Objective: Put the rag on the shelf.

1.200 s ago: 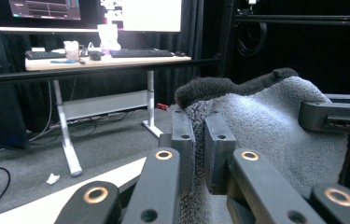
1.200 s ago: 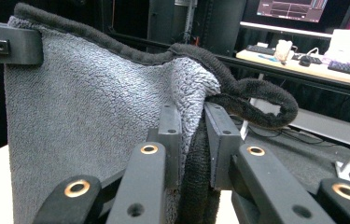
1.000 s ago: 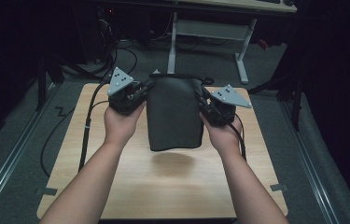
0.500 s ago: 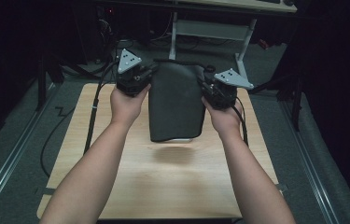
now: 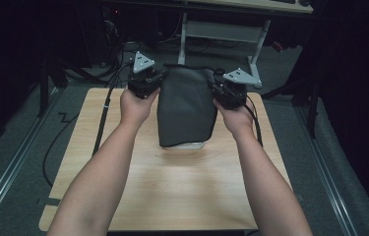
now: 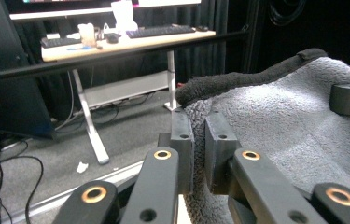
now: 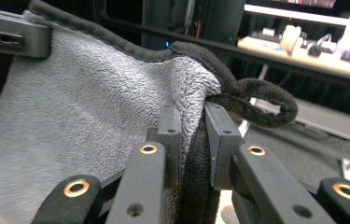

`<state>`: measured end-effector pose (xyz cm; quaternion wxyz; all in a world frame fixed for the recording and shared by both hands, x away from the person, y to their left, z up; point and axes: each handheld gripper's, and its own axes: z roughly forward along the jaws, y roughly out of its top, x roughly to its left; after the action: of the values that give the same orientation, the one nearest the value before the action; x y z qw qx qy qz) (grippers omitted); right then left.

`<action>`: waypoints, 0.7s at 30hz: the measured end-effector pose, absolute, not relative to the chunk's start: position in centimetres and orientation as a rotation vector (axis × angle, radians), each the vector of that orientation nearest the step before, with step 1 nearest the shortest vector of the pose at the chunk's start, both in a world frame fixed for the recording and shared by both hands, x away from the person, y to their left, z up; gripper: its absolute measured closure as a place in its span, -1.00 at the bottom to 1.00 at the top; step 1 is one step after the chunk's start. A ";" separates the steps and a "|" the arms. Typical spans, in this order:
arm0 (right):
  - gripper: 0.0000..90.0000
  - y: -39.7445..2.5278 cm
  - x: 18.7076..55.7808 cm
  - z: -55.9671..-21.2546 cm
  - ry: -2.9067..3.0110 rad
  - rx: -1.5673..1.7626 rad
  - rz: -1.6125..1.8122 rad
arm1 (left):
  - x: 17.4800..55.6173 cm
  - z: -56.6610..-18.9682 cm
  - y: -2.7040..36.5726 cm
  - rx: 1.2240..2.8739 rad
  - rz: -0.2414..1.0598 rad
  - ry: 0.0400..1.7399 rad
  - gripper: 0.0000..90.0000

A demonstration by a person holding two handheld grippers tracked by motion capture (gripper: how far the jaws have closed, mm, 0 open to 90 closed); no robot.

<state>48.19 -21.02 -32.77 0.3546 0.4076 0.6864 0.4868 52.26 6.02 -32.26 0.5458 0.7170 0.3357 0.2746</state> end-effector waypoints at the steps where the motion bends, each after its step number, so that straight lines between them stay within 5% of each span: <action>1: 0.75 -21.0 48.5 -33.2 1.787 1.069 1.255 | 52.5 -32.8 6.0 1.715 0.643 0.804 0.86; 21: 0.76 -22.8 50.4 -39.3 1.960 1.231 1.315 | 54.0 -41.2 6.9 1.788 0.410 0.897 0.88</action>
<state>50.43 -22.76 -39.27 0.2373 0.4491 0.7153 0.4800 54.00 6.90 -41.19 0.5226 0.7465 0.3746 0.1711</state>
